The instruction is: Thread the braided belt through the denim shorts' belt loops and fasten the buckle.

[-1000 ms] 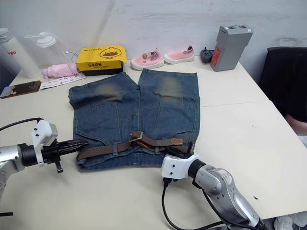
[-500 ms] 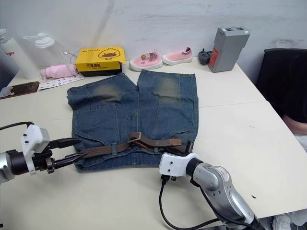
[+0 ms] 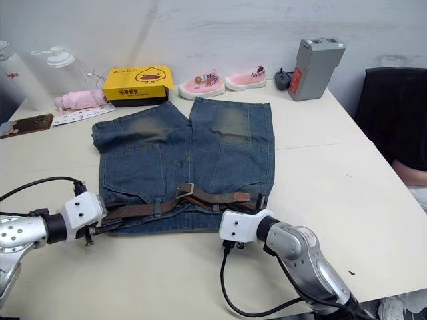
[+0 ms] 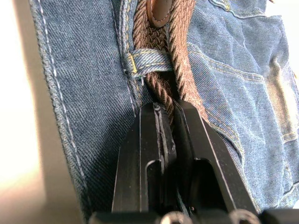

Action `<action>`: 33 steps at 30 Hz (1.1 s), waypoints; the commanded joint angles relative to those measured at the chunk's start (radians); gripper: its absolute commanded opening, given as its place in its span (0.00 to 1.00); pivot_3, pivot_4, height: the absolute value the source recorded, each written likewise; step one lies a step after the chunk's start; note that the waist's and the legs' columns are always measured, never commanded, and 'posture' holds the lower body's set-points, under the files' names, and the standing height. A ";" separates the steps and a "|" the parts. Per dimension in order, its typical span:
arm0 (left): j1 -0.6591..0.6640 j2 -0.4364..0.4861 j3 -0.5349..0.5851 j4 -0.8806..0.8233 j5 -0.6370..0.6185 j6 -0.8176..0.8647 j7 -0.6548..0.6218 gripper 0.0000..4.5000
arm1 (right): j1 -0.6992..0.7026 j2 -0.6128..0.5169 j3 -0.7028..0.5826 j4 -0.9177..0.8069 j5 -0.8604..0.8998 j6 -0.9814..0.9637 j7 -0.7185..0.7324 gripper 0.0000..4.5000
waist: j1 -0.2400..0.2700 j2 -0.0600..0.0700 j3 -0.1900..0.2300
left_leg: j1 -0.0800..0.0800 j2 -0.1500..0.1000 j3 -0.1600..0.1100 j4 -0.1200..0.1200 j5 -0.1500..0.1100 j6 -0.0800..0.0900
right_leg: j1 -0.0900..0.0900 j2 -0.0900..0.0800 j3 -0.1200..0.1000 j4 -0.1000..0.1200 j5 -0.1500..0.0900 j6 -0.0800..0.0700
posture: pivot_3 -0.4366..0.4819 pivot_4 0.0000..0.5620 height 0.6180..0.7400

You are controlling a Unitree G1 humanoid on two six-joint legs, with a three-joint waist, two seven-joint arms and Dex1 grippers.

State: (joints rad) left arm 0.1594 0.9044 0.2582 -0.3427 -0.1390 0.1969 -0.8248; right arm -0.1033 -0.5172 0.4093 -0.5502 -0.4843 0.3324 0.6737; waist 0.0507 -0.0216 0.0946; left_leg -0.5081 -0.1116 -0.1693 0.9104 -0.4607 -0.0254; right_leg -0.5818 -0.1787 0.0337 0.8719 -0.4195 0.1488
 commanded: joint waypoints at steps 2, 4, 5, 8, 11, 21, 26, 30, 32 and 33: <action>0.042 0.005 0.046 0.024 0.044 -0.048 0.020 0.01 | 0.009 0.006 0.022 0.020 0.005 0.028 0.029 0.00 | -0.001 0.000 0.000 | 0.000 0.000 0.000 0.000 0.000 0.000 | 0.000 0.000 0.000 0.000 0.001 0.001 | 0.48 0.27 0.15; 0.079 0.008 0.075 0.072 0.070 -0.067 0.034 0.01 | 0.010 0.007 0.024 0.022 0.000 0.037 0.029 0.00 | -0.004 0.000 0.000 | 0.000 0.000 0.000 0.000 0.000 0.000 | 0.000 0.000 0.000 0.000 0.001 0.001 | 0.48 0.27 0.15; 0.096 0.006 0.091 0.102 0.077 -0.075 0.044 0.01 | 0.009 0.007 0.024 0.023 -0.002 0.041 0.028 0.00 | -0.005 0.000 0.000 | 0.000 0.000 0.000 -0.001 0.000 0.000 | 0.000 0.000 0.000 0.000 0.001 0.001 | 0.48 0.27 0.15; 0.123 -0.012 0.139 0.212 0.069 -0.055 0.094 0.01 | 0.000 0.011 0.021 0.027 -0.006 0.058 0.026 0.00 | -0.010 0.001 0.000 | 0.000 0.001 0.000 -0.002 0.000 0.001 | 0.000 0.001 0.000 0.001 0.001 0.001 | 0.48 0.27 0.15; 0.131 -0.027 0.150 0.289 0.063 -0.062 0.119 0.01 | -0.002 0.009 0.020 0.028 -0.010 0.066 0.026 0.00 | -0.014 0.004 -0.002 | 0.000 0.001 0.000 -0.002 -0.002 0.004 | 0.001 0.001 0.000 0.001 0.000 0.002 | 0.48 0.27 0.15; 0.149 -0.054 0.072 0.357 0.055 -0.013 0.133 0.01 | 0.003 -0.003 0.019 0.016 -0.037 0.110 0.015 0.00 | -0.022 0.018 -0.013 | 0.002 0.001 0.000 -0.003 -0.002 0.004 | 0.003 0.000 0.000 0.002 0.000 0.002 | 0.48 0.27 0.15; 0.152 -0.077 0.064 0.392 0.042 0.018 0.149 0.01 | 0.005 -0.004 0.015 0.012 -0.042 0.124 0.007 0.00 | -0.020 0.022 -0.013 | 0.012 0.001 0.000 -0.005 -0.004 0.005 | 0.012 0.000 0.000 0.002 -0.001 0.003 | 0.48 0.27 0.15; 0.174 -0.091 0.051 0.409 0.040 0.007 0.154 0.01 | 0.003 -0.008 0.009 0.010 -0.049 0.130 0.005 0.00 | -0.021 0.024 -0.015 | 0.017 0.000 0.001 -0.008 -0.005 0.006 | 0.015 0.000 0.000 0.001 -0.003 0.003 | 0.48 0.27 0.15; 0.176 -0.093 0.044 0.407 0.044 -0.003 0.155 0.01 | 0.004 -0.010 0.007 0.008 -0.048 0.130 0.006 0.00 | -0.021 0.026 -0.015 | 0.017 0.000 0.001 -0.009 -0.005 0.006 | 0.015 0.000 0.000 0.001 -0.003 0.004 | 0.48 0.27 0.15; 0.171 -0.101 0.039 0.400 0.039 0.006 0.159 0.01 | 0.004 -0.012 0.009 0.009 -0.052 0.131 0.005 0.00 | -0.021 0.027 -0.016 | 0.017 0.000 0.001 -0.009 -0.005 0.006 | 0.015 0.000 0.000 0.001 -0.003 0.004 | 0.48 0.27 0.15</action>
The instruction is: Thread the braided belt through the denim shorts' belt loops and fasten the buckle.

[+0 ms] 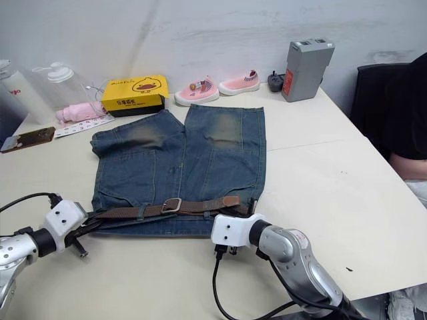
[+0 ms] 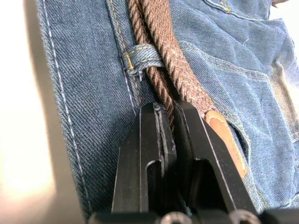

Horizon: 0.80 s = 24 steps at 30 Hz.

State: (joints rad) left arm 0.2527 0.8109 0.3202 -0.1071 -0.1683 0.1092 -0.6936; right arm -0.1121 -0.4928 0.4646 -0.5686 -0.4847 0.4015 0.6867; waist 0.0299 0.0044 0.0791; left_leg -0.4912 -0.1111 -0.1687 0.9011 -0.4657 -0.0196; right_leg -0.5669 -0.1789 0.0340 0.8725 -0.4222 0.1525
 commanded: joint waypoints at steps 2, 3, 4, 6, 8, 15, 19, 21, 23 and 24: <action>0.072 -0.019 -0.035 0.156 0.062 0.107 0.036 0.01 | 0.012 -0.039 -0.045 0.029 -0.055 0.061 -0.008 0.00 | 0.001 0.003 -0.002 | 0.000 0.000 0.000 -0.001 0.000 0.000 | 0.000 0.000 0.000 0.000 0.000 0.000 | 0.48 0.27 0.15; 0.070 -0.023 -0.043 0.153 0.064 0.106 0.039 0.01 | 0.011 -0.040 -0.045 0.030 -0.055 0.060 -0.007 0.00 | 0.001 0.003 -0.002 | 0.000 0.000 0.000 -0.001 0.000 0.000 | 0.000 0.000 0.000 0.000 0.000 0.000 | 0.48 0.27 0.15; 0.072 -0.027 -0.055 0.147 0.068 0.097 0.040 0.01 | 0.009 -0.039 -0.044 0.032 -0.056 0.059 -0.007 0.00 | 0.002 0.004 -0.003 | 0.000 0.000 0.000 -0.001 0.000 0.000 | 0.000 0.000 0.000 -0.001 0.000 0.000 | 0.48 0.27 0.15; 0.077 -0.037 -0.071 0.131 0.075 0.075 0.048 0.01 | 0.008 -0.041 -0.040 0.034 -0.056 0.056 -0.005 0.00 | 0.003 0.005 -0.004 | 0.001 -0.001 0.000 -0.001 0.000 0.000 | 0.001 -0.001 0.000 -0.001 0.000 0.000 | 0.48 0.27 0.15; 0.087 -0.042 -0.088 0.121 0.099 0.026 0.065 0.01 | 0.008 -0.043 -0.038 0.034 -0.054 0.052 -0.003 0.00 | 0.005 0.006 -0.004 | 0.001 -0.001 0.000 -0.001 0.000 0.000 | 0.001 -0.001 0.000 -0.001 0.000 0.000 | 0.48 0.27 0.15; 0.101 -0.070 -0.086 0.106 0.107 -0.102 0.104 0.26 | -0.004 -0.052 -0.062 0.035 -0.035 0.047 -0.008 0.09 | 0.021 0.002 -0.004 | 0.000 -0.001 0.001 0.000 0.000 0.000 | 0.001 -0.001 0.001 -0.002 0.000 0.000 | 0.48 0.27 0.15; 0.107 -0.065 -0.077 0.076 0.083 -0.138 0.083 0.63 | -0.018 -0.069 -0.089 0.038 -0.011 0.041 -0.001 0.49 | 0.025 0.000 -0.005 | 0.000 -0.002 0.002 0.000 -0.001 0.001 | 0.001 -0.001 0.000 -0.002 -0.001 -0.001 | 0.48 0.27 0.15; 0.119 -0.056 -0.061 0.027 0.044 -0.153 0.043 0.82 | -0.026 -0.084 -0.117 0.026 0.023 0.037 0.024 0.70 | 0.025 0.000 -0.005 | 0.000 -0.002 0.003 0.000 -0.001 0.002 | 0.001 -0.001 0.000 -0.003 -0.001 0.000 | 0.48 0.27 0.15; 0.137 -0.049 -0.034 -0.046 -0.036 -0.127 -0.011 0.82 | -0.024 -0.096 -0.158 0.001 0.074 0.046 0.057 0.90 | 0.026 0.001 -0.004 | -0.001 -0.002 0.003 0.001 -0.002 0.003 | 0.001 -0.002 0.000 -0.004 -0.001 0.000 | 0.48 0.27 0.15; 0.149 -0.039 -0.020 -0.084 -0.077 -0.106 -0.041 0.82 | -0.022 -0.103 -0.181 -0.013 0.104 0.055 0.074 0.98 | 0.028 0.000 -0.001 | -0.001 -0.003 0.004 0.001 -0.002 0.004 | 0.001 -0.002 0.000 -0.004 -0.001 0.000 | 0.48 0.27 0.15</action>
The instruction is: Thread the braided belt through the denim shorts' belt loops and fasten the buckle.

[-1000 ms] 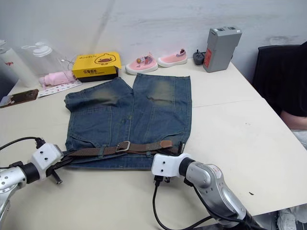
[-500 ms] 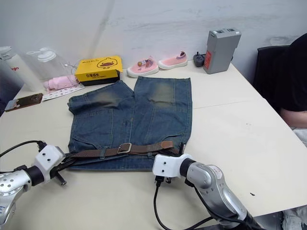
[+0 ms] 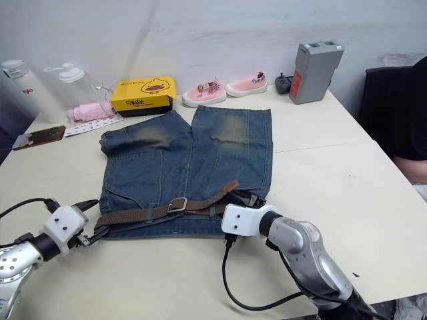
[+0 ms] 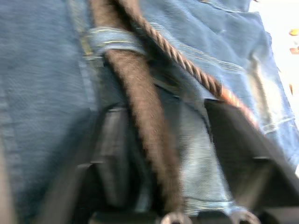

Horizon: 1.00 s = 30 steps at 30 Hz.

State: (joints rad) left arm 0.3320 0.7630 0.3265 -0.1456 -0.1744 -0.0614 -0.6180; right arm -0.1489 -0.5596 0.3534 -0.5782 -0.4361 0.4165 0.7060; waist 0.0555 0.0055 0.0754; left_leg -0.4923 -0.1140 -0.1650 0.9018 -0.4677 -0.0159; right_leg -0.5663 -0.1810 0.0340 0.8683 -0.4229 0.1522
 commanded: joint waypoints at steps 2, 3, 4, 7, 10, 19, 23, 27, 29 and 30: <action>0.097 0.029 -0.001 -0.113 -0.139 0.112 -0.167 0.82 | 0.023 -0.056 -0.113 -0.028 0.109 0.047 0.085 0.98 | 0.009 -0.007 0.008 | -0.001 -0.001 -0.001 0.001 0.000 0.001 | 0.000 -0.001 0.000 -0.001 0.000 0.000 | 0.48 0.27 0.15; 0.109 0.039 0.018 -0.144 -0.180 0.142 -0.193 0.82 | 0.028 -0.066 -0.137 -0.043 0.144 0.053 0.105 0.98 | 0.014 -0.009 0.011 | -0.001 -0.001 -0.003 0.002 0.000 0.000 | -0.001 -0.001 0.000 -0.002 0.000 0.000 | 0.48 0.27 0.15; 0.119 0.048 0.043 -0.179 -0.225 0.175 -0.213 0.82 | 0.032 -0.072 -0.170 -0.058 0.181 0.062 0.122 0.98 | 0.019 -0.013 0.015 | -0.002 -0.001 -0.004 0.004 0.000 0.000 | -0.002 -0.001 -0.001 -0.002 0.000 0.000 | 0.48 0.27 0.15; 0.136 0.073 0.117 -0.254 -0.360 0.284 -0.258 0.82 | 0.035 -0.093 -0.264 -0.073 0.289 0.087 0.168 0.98 | 0.022 -0.019 0.023 | -0.004 -0.001 -0.005 0.005 0.000 0.000 | -0.002 -0.001 -0.001 -0.005 0.000 0.000 | 0.48 0.27 0.15; 0.109 0.092 0.184 -0.295 -0.498 0.405 -0.279 0.82 | 0.021 -0.101 -0.335 -0.080 0.416 0.147 0.222 0.98 | 0.022 -0.024 0.033 | -0.006 -0.001 -0.005 0.007 -0.001 0.001 | -0.002 -0.001 -0.001 -0.006 0.000 -0.001 | 0.48 0.27 0.15; 0.072 0.116 0.241 -0.348 -0.664 0.606 -0.326 0.82 | -0.029 -0.122 -0.492 -0.103 0.731 0.336 0.273 0.98 | 0.020 -0.016 0.042 | -0.008 0.001 -0.004 0.006 -0.001 0.001 | -0.001 -0.001 -0.001 -0.008 0.000 -0.002 | 0.48 0.27 0.15; 0.087 0.127 0.348 -0.329 -0.713 0.664 -0.345 0.82 | -0.043 -0.157 -0.603 -0.098 0.845 0.406 0.267 0.98 | 0.020 -0.016 0.042 | -0.008 0.001 -0.004 0.005 -0.001 0.001 | -0.001 0.000 -0.002 -0.011 0.001 -0.003 | 0.48 0.27 0.15; 0.044 0.141 0.455 -0.318 -0.784 0.732 -0.312 0.82 | -0.053 -0.182 -0.713 -0.039 0.912 0.438 0.233 0.98 | 0.022 -0.016 0.042 | -0.007 0.002 -0.004 0.005 0.000 0.002 | 0.000 0.000 -0.002 -0.014 0.003 -0.003 | 0.48 0.27 0.15; 0.020 0.132 0.447 -0.323 -0.777 0.735 -0.300 0.82 | -0.046 -0.200 -0.712 -0.009 0.905 0.411 0.221 0.98 | 0.025 -0.016 0.042 | -0.007 0.002 -0.004 0.005 0.000 0.002 | 0.000 -0.001 -0.003 -0.015 0.003 -0.004 | 0.48 0.27 0.15; 0.017 0.128 0.435 -0.330 -0.761 0.729 -0.301 0.82 | -0.050 -0.204 -0.706 0.008 0.898 0.398 0.208 0.98 | 0.025 -0.016 0.042 | -0.007 0.002 -0.003 0.005 0.000 0.002 | 0.000 -0.001 -0.003 -0.015 0.003 -0.004 | 0.48 0.27 0.15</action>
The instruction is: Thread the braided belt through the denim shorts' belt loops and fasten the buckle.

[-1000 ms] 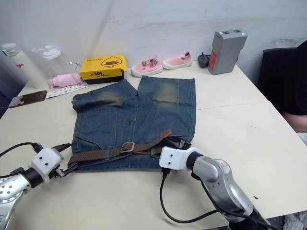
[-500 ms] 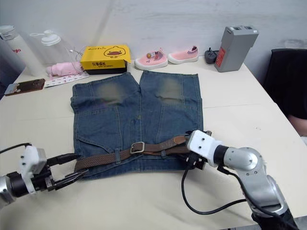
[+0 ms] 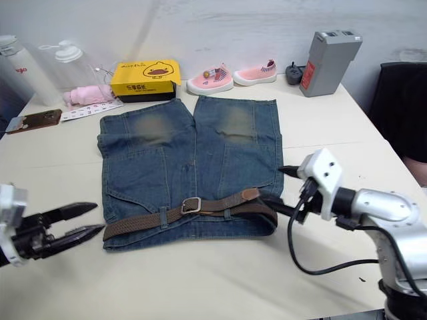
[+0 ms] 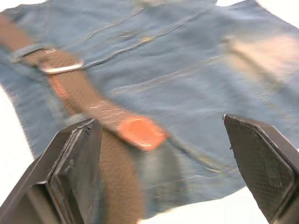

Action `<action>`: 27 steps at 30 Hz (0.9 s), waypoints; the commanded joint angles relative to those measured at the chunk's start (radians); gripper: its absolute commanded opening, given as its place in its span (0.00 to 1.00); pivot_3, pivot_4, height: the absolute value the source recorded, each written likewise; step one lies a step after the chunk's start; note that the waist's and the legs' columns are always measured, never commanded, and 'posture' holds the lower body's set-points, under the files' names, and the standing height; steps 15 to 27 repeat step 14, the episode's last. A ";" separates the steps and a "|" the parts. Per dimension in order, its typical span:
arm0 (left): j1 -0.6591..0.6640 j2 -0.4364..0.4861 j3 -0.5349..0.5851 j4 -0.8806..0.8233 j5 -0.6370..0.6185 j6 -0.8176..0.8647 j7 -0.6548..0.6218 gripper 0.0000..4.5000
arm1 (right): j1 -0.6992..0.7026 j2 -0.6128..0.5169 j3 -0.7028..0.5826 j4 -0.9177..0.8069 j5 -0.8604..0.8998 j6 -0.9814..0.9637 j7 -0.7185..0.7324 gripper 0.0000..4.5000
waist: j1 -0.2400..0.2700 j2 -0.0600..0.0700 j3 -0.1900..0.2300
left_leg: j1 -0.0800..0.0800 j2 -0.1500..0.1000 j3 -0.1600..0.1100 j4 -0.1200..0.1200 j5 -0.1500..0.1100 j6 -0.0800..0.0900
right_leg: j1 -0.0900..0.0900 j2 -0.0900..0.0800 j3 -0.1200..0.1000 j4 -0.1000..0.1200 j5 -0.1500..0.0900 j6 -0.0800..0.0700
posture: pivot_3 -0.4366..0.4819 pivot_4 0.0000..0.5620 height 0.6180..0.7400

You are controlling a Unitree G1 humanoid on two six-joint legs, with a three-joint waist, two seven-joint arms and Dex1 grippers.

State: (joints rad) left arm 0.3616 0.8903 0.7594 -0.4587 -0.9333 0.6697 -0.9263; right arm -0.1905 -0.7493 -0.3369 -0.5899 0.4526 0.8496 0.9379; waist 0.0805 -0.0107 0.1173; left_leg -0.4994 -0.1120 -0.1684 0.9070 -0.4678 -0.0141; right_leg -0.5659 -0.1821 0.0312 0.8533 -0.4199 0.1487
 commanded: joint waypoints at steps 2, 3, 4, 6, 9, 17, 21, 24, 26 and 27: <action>-0.022 -0.007 -0.017 -0.024 0.021 -0.015 0.011 0.82 | -0.014 -0.027 0.004 0.042 -0.006 -0.060 -0.038 0.98 | -0.002 0.001 0.001 | 0.000 0.000 0.001 0.000 0.000 0.000 | 0.000 0.000 0.000 0.000 0.000 0.000 | 0.48 0.27 0.15; -0.031 -0.011 -0.023 -0.022 0.022 -0.016 0.017 0.82 | -0.017 -0.030 0.014 0.049 -0.011 -0.068 -0.047 0.98 | -0.002 0.002 0.001 | 0.000 0.000 0.002 0.000 0.000 0.000 | 0.000 0.000 0.001 0.000 0.000 0.000 | 0.48 0.27 0.15; -0.039 -0.015 -0.028 -0.020 0.028 -0.021 0.021 0.82 | -0.019 -0.032 0.021 0.054 -0.010 -0.073 -0.053 0.98 | -0.002 0.002 0.001 | 0.000 0.000 0.003 0.000 0.000 0.000 | 0.000 0.000 0.002 0.000 0.000 0.000 | 0.48 0.27 0.15; -0.053 -0.021 -0.036 -0.017 0.038 -0.026 0.028 0.82 | -0.020 -0.036 0.031 0.060 -0.005 -0.081 -0.064 0.98 | -0.003 0.002 0.001 | 0.000 0.001 0.002 0.000 0.000 0.000 | -0.001 0.000 0.001 0.000 0.000 0.000 | 0.48 0.27 0.15; -0.068 -0.030 -0.048 -0.013 0.054 -0.034 0.034 0.82 | -0.020 -0.037 0.047 0.063 -0.002 -0.090 -0.084 0.98 | -0.004 0.002 0.001 | 0.000 0.001 0.003 0.000 0.000 0.000 | -0.001 0.000 0.002 0.000 0.000 0.000 | 0.48 0.27 0.15; -0.106 -0.037 -0.071 0.006 0.070 -0.046 0.047 0.82 | -0.021 -0.034 0.062 0.065 0.003 -0.088 -0.106 0.98 | -0.003 0.002 0.001 | 0.000 0.001 0.003 0.000 0.000 0.000 | -0.001 0.000 0.002 0.000 0.000 0.000 | 0.48 0.27 0.15; -0.106 -0.037 -0.071 0.006 0.070 -0.046 0.047 0.82 | -0.021 -0.034 0.062 0.065 0.003 -0.088 -0.106 0.98 | -0.003 0.002 0.001 | 0.000 0.001 0.003 0.000 0.000 0.000 | -0.001 0.000 0.002 0.000 0.000 0.000 | 0.48 0.27 0.15; -0.106 -0.037 -0.071 0.006 0.070 -0.046 0.047 0.82 | -0.021 -0.034 0.062 0.065 0.003 -0.088 -0.106 0.98 | -0.003 0.002 0.001 | 0.000 0.001 0.003 0.000 0.000 0.000 | -0.001 0.000 0.002 0.000 0.000 0.000 | 0.48 0.27 0.15; -0.106 -0.037 -0.071 0.006 0.070 -0.046 0.047 0.82 | -0.021 -0.034 0.062 0.065 0.003 -0.088 -0.106 0.98 | -0.003 0.002 0.001 | 0.000 0.001 0.003 0.000 0.000 0.000 | -0.001 0.000 0.002 0.000 0.000 0.000 | 0.48 0.27 0.15; -0.106 -0.037 -0.071 0.006 0.070 -0.046 0.047 0.82 | -0.021 -0.034 0.062 0.065 0.003 -0.088 -0.106 0.98 | -0.003 0.002 0.001 | 0.000 0.001 0.003 0.000 0.000 0.000 | -0.001 0.000 0.002 0.000 0.000 0.000 | 0.48 0.27 0.15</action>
